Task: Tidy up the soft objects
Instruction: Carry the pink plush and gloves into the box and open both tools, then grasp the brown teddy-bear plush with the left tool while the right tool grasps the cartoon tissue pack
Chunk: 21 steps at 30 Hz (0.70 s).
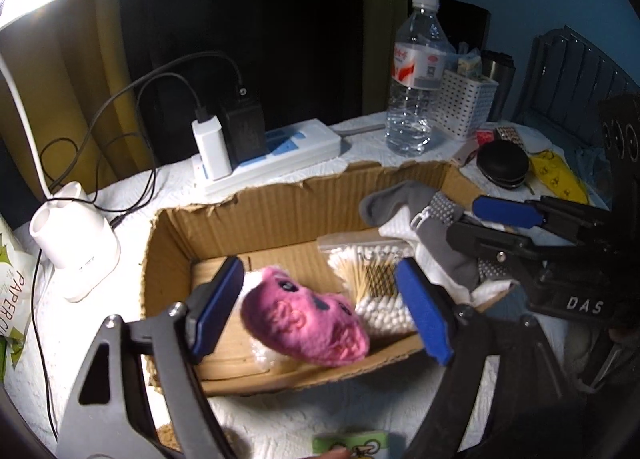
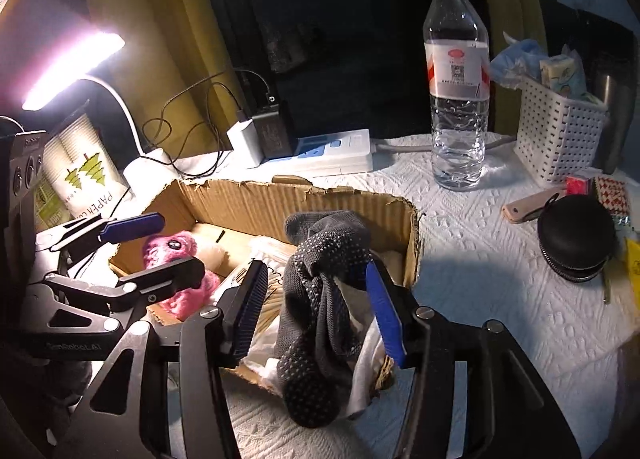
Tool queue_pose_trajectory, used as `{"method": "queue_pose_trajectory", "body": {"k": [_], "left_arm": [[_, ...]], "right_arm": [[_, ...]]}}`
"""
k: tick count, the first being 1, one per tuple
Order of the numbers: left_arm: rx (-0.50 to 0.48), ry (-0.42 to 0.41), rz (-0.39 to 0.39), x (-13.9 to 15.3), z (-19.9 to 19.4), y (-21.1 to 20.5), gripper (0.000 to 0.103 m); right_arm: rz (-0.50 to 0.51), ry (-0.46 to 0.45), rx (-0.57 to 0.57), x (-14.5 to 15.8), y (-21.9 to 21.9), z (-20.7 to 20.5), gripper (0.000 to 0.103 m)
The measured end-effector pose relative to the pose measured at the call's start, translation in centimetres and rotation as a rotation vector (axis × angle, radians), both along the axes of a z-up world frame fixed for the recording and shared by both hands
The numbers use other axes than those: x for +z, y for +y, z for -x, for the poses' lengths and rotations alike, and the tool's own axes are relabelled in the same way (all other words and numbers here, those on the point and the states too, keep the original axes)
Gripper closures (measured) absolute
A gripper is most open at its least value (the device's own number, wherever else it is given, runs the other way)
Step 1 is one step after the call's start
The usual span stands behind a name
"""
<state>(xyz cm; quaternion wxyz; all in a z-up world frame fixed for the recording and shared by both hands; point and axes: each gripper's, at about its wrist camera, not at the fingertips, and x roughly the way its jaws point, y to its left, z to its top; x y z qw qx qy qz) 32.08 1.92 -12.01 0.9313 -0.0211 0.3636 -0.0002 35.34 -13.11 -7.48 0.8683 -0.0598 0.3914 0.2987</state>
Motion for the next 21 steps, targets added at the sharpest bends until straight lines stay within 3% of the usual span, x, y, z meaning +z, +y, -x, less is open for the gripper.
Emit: {"method": "queue_pose_trajectory", "body": {"k": [21], "left_arm": [[-0.001, -0.097, 0.08, 2.8, 7.5, 2.2, 0.023]], "right_arm": [[0.049, -0.068, 0.012, 3.5, 2.3, 6.3, 0.048]]}}
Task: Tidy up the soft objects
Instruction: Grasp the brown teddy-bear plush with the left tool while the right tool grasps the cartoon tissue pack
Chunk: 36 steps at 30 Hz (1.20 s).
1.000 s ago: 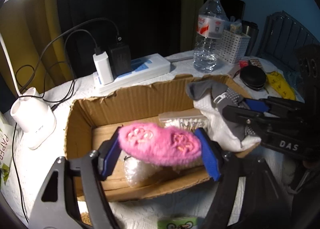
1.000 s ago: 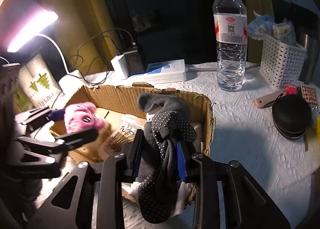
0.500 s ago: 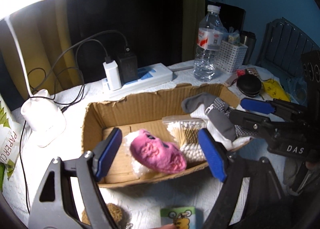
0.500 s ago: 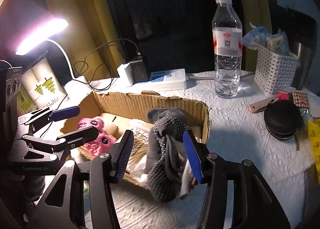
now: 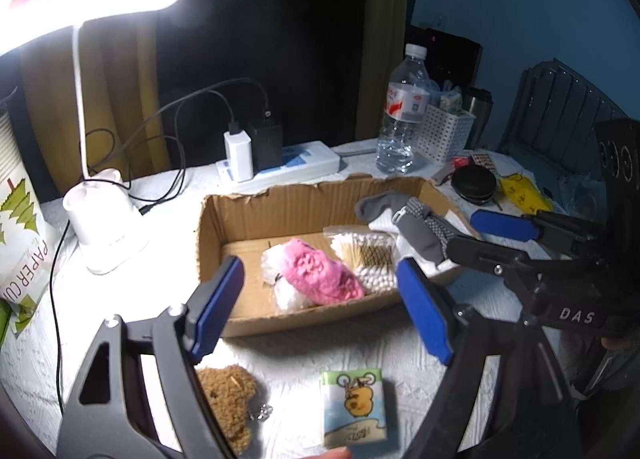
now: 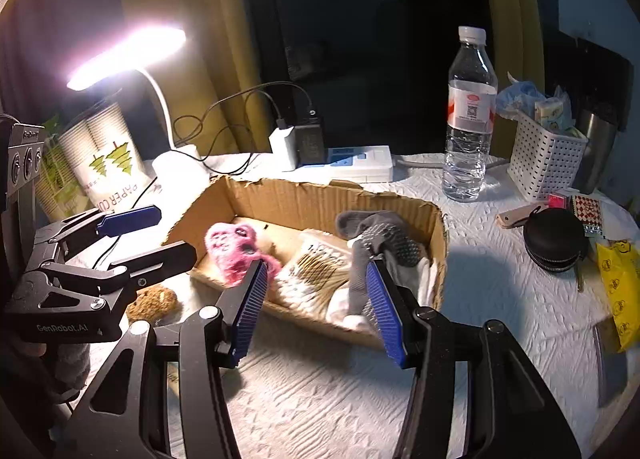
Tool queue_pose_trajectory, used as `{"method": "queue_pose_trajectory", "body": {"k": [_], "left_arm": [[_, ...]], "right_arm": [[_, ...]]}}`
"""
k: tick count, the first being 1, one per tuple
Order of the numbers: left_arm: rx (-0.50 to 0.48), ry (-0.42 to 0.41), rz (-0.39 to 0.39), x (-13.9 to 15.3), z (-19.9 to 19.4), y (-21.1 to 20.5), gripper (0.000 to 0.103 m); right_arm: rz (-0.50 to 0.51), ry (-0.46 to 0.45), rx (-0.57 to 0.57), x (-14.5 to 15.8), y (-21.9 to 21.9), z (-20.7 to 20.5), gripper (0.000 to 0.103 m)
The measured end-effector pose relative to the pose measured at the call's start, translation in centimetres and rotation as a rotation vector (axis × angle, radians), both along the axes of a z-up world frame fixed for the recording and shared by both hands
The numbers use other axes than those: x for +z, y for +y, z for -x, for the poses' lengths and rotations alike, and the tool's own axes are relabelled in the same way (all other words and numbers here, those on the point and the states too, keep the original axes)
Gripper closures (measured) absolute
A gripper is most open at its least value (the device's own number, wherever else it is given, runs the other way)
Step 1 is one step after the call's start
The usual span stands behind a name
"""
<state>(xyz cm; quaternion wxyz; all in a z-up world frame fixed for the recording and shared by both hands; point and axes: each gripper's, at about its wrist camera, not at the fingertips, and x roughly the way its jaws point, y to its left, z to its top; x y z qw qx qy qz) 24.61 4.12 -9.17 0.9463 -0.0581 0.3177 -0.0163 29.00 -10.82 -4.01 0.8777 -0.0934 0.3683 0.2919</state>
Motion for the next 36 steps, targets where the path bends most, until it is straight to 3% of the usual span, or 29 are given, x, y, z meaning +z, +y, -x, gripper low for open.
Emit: {"method": "queue_pose_trajectory", "body": {"k": [8, 23, 26, 29, 36], "left_arm": [[-0.001, -0.019, 0.023, -0.3, 2.6, 1.0, 0.023], [0.057, 0.053, 0.052, -4.5, 5.1, 4.7, 0.023], [0.064, 0.085, 0.051, -5.6, 5.2, 5.4, 0.023], [0.07, 0.122, 0.051, -6.7, 5.1, 5.8, 0.023], [0.066, 0.184, 0.034, -8.4, 4.8, 6.4, 0.023]], "right_arm": [[0.025, -0.008, 0.009, 0.0, 1.3, 2.2, 0.048], [0.069, 0.047, 0.048, -3.0, 4.7, 5.0, 0.047], [0.07, 0.06, 0.048, -3.5, 5.1, 5.2, 0.043], [0.076, 0.085, 0.058, -4.3, 5.7, 5.4, 0.031], [0.073, 0.135, 0.059, -5.9, 6.5, 5.7, 0.031]]}}
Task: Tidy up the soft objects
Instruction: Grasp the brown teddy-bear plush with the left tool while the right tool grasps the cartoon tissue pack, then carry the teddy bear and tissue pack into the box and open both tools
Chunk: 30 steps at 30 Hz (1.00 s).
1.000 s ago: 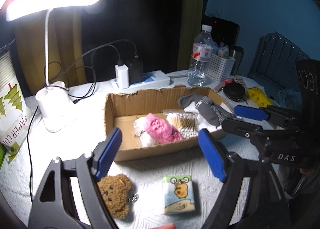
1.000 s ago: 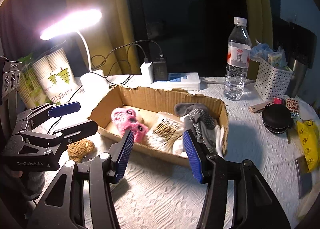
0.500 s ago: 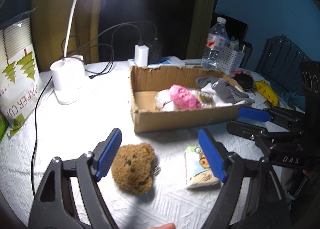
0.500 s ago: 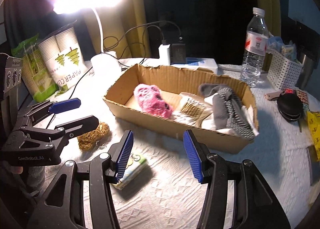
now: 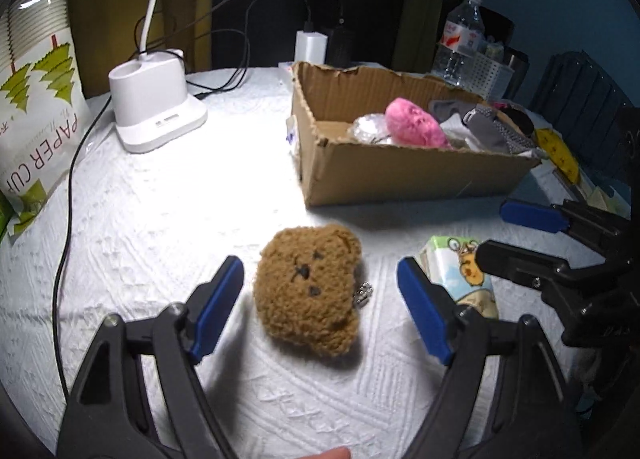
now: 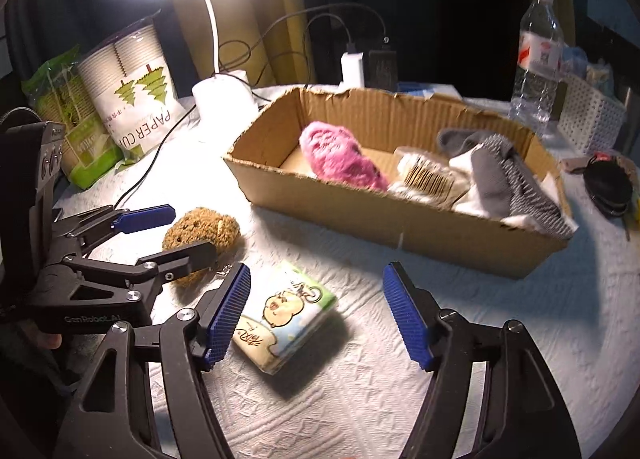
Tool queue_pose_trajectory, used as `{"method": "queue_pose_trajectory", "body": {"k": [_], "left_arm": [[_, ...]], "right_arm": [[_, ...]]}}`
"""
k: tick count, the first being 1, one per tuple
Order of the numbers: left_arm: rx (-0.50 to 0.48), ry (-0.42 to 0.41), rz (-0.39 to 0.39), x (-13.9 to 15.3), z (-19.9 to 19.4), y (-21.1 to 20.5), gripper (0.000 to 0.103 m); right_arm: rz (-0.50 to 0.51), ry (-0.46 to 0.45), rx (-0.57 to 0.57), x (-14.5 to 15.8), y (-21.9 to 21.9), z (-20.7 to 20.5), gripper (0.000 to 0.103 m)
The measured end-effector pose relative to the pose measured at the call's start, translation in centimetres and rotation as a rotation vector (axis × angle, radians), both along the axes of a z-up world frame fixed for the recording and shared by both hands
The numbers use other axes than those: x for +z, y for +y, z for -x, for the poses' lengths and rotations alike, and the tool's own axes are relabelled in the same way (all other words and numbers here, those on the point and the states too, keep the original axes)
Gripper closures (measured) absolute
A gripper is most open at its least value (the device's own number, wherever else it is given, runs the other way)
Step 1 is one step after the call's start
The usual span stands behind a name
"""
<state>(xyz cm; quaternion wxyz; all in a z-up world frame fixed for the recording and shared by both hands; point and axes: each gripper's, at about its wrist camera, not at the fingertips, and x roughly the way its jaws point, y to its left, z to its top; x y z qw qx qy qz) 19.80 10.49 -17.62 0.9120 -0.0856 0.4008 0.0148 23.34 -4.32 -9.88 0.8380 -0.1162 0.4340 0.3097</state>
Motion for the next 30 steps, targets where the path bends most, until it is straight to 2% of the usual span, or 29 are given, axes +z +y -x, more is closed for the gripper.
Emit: {"method": "queue_pose_trajectory", "body": {"k": [6, 10, 15, 17, 19, 23, 30], "left_arm": [[0.015, 0.055, -0.034, -1.3, -0.4, 0.5, 0.023], [0.01, 0.053, -0.045, -1.3, -0.5, 0.5, 0.023], [-0.019, 0.054, -0.053, -1.3, -0.6, 0.1, 0.025], [-0.03, 0.056, -0.064, -1.3, -0.6, -0.2, 0.04], [-0.035, 0.056, -0.068, -1.3, -0.6, -0.3, 0.047], [-0.049, 0.05, -0.072, -1.2, -0.3, -0.5, 0.052], [-0.079, 0.036, -0.077, -0.3, 0.6, -1.2, 0.052]], "right_arm": [[-0.01, 0.083, 0.0, -1.3, 0.6, -0.3, 0.031], [-0.011, 0.132, 0.011, -2.2, 1.2, 0.0, 0.031], [-0.011, 0.15, 0.019, -2.9, 1.9, 0.4, 0.031], [-0.006, 0.146, 0.022, -3.1, 2.1, 0.5, 0.031], [-0.004, 0.143, 0.026, -3.1, 2.2, 0.6, 0.033], [0.002, 0.134, 0.045, -3.1, 2.2, 1.1, 0.035], [-0.013, 0.108, 0.05, -1.8, 1.4, 1.3, 0.036]]}}
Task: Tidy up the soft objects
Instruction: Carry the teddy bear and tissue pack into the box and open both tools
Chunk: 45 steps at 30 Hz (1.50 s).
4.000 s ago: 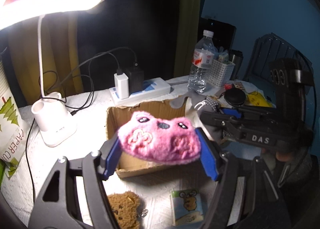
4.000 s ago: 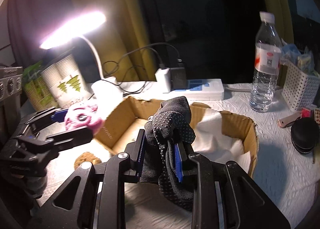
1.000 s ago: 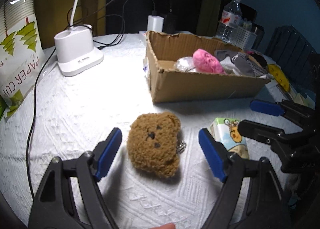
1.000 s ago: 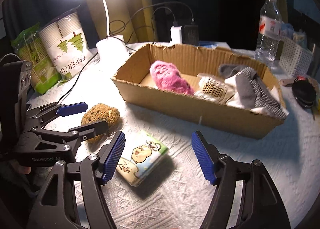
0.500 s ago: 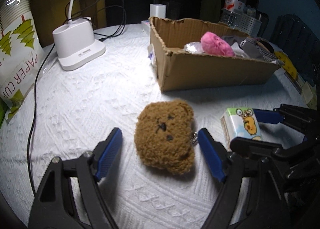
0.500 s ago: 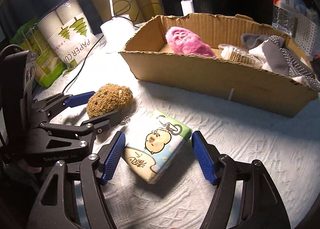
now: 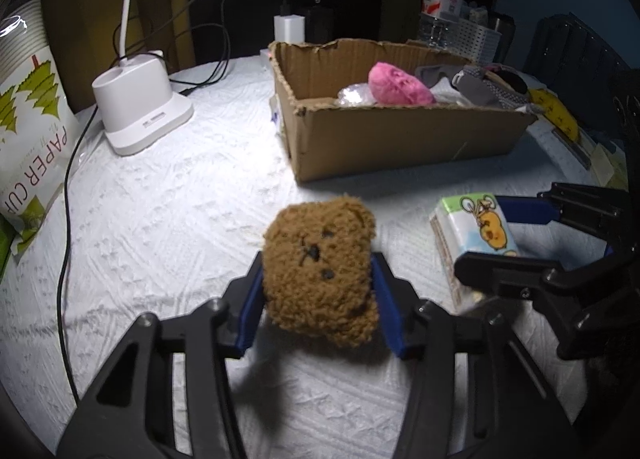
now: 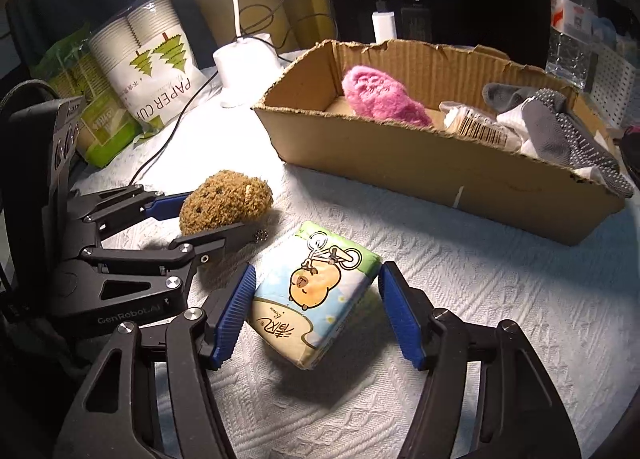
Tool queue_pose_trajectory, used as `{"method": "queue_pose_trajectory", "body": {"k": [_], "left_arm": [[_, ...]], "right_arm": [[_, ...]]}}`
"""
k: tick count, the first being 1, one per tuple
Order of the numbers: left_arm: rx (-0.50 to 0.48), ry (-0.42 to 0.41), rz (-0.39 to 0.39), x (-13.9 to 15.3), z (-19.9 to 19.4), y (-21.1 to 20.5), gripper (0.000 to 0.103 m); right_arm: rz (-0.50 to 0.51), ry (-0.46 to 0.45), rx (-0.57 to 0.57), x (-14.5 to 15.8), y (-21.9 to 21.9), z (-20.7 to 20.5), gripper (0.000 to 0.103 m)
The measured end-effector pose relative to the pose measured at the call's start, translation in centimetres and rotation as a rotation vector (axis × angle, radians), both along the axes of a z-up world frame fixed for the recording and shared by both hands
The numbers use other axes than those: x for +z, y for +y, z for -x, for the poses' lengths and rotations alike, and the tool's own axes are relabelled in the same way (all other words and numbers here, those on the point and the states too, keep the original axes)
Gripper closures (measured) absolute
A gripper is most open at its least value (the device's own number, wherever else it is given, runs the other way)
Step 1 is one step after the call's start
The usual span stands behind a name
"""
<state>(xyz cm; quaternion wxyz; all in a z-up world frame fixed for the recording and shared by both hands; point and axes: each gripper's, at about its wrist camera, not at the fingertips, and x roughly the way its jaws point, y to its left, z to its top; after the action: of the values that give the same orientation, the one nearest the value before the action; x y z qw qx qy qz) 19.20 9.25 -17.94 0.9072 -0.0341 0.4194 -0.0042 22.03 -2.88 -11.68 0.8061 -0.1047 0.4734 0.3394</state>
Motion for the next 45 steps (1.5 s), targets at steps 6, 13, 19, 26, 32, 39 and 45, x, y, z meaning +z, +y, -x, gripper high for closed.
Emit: {"method": "queue_pose_trajectory", "body": {"k": [6, 13, 19, 26, 32, 39, 45], "left_arm": [[0.001, -0.031, 0.009, 1.4, 0.5, -0.8, 0.052], [0.003, -0.067, 0.007, 3.4, 0.1, -1.9, 0.052], [0.003, -0.099, 0.018, 5.2, -0.7, -2.3, 0.052], [-0.007, -0.14, -0.008, 7.2, -1.8, -2.8, 0.052], [-0.01, -0.161, -0.028, 8.3, -2.9, -2.8, 0.052], [0.002, -0.214, -0.026, 9.8, -4.2, -2.0, 0.052], [0.023, -0.249, -0.037, 10.0, -5.9, -1.2, 0.052]], "right_arm": [[-0.019, -0.023, -0.009, 1.2, -1.0, -0.2, 0.036], [-0.037, -0.064, -0.014, 2.7, -2.4, -0.5, 0.036], [-0.055, -0.094, -0.019, 4.2, -3.6, -1.4, 0.036], [-0.077, -0.124, -0.026, 5.6, -4.6, -2.8, 0.036], [-0.092, -0.154, -0.024, 6.6, -4.7, -3.8, 0.036], [-0.11, -0.175, -0.031, 7.3, -4.9, -5.3, 0.036], [-0.145, -0.208, -0.048, 8.3, -5.2, -6.8, 0.036]]}}
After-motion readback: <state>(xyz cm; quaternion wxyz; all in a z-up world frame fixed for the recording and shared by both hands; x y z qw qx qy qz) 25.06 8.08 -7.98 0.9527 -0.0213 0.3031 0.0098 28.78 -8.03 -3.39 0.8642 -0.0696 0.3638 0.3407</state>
